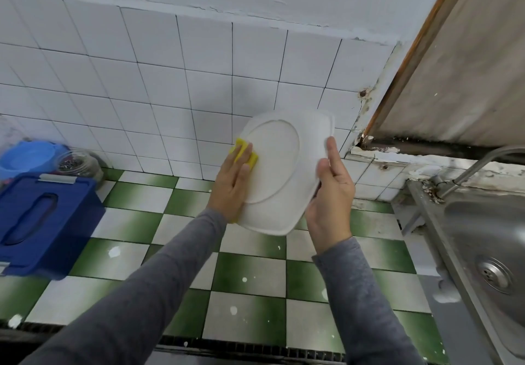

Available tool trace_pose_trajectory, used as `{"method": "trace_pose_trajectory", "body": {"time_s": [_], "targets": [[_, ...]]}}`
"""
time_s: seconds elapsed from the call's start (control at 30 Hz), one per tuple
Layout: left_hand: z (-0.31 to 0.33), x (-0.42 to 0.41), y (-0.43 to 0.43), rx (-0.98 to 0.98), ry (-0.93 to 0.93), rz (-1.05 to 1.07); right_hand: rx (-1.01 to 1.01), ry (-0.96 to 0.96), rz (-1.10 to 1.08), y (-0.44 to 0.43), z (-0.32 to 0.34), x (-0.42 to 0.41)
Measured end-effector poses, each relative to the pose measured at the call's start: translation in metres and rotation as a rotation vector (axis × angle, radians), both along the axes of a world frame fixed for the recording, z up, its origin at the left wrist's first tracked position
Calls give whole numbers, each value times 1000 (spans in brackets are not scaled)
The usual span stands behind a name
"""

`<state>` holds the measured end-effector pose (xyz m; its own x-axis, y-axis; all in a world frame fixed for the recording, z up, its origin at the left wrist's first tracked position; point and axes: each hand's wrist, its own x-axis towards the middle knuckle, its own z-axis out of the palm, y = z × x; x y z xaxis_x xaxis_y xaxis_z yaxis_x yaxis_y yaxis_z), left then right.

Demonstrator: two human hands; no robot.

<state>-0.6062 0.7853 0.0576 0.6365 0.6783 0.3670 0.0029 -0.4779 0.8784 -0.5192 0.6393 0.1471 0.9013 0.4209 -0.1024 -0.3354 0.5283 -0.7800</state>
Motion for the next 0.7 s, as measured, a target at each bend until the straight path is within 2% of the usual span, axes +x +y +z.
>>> {"method": "trace_pose_trajectory", "body": {"time_s": [0.1,0.23,0.37,0.57,0.7], "targets": [[2,-4,-6,290,79,-164,28,84,-63,5,1,11],[5,-11,-14,416,217,-273,-51,179,-83,5,-2,28],[10,-10,-20,633,176,-318,-140,314,-74,0,-9,51],[23,-4,-23,779,129,-327,-139,428,-4,-1,-20,82],[35,-4,-19,682,112,-207,-200,212,104,-6,-28,75]]}}
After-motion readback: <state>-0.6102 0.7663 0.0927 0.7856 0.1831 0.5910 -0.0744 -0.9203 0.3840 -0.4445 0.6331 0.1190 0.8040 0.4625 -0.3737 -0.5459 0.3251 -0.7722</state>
